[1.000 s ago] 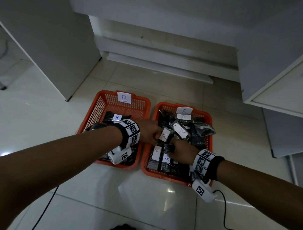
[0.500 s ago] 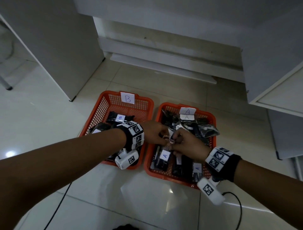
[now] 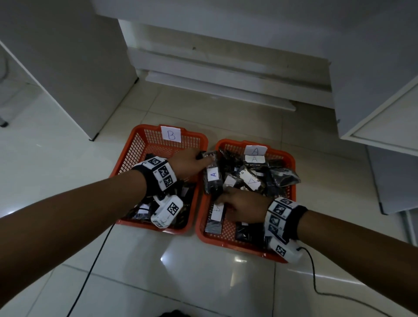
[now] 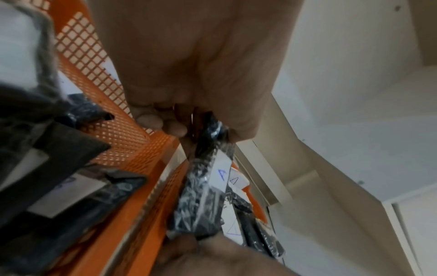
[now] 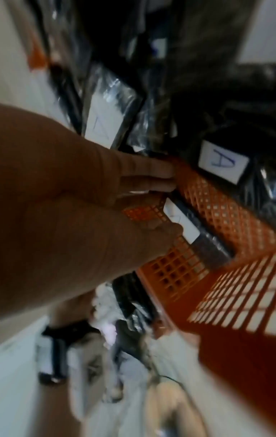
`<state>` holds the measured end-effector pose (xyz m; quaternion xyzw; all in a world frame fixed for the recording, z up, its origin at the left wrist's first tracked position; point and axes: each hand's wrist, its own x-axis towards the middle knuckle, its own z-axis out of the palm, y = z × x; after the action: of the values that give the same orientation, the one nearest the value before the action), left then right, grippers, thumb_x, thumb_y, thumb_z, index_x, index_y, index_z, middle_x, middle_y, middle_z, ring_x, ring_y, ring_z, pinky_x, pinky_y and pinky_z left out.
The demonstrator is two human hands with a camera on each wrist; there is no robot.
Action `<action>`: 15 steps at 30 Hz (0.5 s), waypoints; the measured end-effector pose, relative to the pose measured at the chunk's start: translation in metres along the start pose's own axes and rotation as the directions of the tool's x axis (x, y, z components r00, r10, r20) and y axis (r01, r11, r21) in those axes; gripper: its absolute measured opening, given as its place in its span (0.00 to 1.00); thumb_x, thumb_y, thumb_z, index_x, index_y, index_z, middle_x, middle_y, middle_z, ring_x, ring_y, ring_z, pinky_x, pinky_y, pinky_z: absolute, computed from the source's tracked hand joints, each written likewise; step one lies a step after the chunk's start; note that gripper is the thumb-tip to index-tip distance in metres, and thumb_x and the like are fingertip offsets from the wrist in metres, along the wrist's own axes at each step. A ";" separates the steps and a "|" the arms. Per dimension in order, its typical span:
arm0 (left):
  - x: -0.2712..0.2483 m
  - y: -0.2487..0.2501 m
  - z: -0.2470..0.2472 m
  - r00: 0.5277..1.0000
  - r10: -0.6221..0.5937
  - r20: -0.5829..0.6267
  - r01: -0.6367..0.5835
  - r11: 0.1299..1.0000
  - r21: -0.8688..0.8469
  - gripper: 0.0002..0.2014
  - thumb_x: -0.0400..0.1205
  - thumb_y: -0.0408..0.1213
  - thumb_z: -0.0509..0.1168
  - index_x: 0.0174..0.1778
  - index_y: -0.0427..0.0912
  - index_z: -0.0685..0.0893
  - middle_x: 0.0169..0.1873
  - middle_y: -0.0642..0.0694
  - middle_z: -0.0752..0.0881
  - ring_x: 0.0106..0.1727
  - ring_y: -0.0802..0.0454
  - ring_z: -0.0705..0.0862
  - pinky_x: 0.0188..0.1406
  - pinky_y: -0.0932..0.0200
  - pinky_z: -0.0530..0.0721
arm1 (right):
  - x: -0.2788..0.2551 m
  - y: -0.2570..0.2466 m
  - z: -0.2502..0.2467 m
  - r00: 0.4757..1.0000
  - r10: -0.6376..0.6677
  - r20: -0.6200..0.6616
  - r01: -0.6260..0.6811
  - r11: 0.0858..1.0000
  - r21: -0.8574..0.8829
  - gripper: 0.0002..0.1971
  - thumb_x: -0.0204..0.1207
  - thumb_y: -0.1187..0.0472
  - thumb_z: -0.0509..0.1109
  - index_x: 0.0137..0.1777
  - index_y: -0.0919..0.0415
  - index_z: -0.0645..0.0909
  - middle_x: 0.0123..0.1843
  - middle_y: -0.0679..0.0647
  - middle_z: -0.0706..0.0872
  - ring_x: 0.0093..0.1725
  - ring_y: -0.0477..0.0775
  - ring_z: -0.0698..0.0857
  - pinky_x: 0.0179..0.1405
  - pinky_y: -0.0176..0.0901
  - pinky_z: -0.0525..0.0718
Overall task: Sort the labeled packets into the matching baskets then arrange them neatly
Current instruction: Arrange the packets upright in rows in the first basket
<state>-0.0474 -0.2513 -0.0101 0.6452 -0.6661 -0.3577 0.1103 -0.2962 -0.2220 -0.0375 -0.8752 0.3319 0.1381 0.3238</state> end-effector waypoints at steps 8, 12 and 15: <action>0.002 0.002 0.004 0.995 -0.072 -0.069 0.067 0.995 -0.073 0.21 0.87 0.60 0.59 0.46 0.47 0.85 0.40 0.47 0.89 0.43 0.49 0.87 0.36 0.58 0.76 | 0.013 0.003 0.008 0.976 -0.187 0.108 0.214 0.911 -0.353 0.29 0.80 0.52 0.76 0.82 0.50 0.78 0.76 0.52 0.76 0.65 0.59 0.84 0.56 0.46 0.80; 0.003 0.005 0.006 0.996 -0.068 -0.066 0.061 0.993 -0.102 0.20 0.87 0.59 0.61 0.47 0.45 0.86 0.41 0.45 0.90 0.45 0.48 0.88 0.45 0.53 0.83 | 0.015 0.003 0.014 0.976 -0.166 0.139 0.212 0.863 -0.458 0.26 0.79 0.42 0.75 0.75 0.50 0.79 0.72 0.52 0.76 0.61 0.61 0.84 0.51 0.48 0.80; 0.002 0.013 0.008 0.995 -0.075 -0.060 0.067 0.991 -0.117 0.19 0.87 0.56 0.61 0.50 0.43 0.86 0.43 0.44 0.90 0.45 0.47 0.88 0.46 0.53 0.84 | 0.012 0.001 0.019 0.976 -0.129 0.173 0.199 0.850 -0.489 0.30 0.80 0.42 0.75 0.79 0.50 0.75 0.76 0.54 0.74 0.68 0.62 0.81 0.58 0.56 0.86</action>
<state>-0.0628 -0.2514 -0.0078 0.6721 -0.6171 -0.3784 0.1558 -0.2883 -0.2154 -0.0576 -0.9430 0.1860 0.2500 0.1166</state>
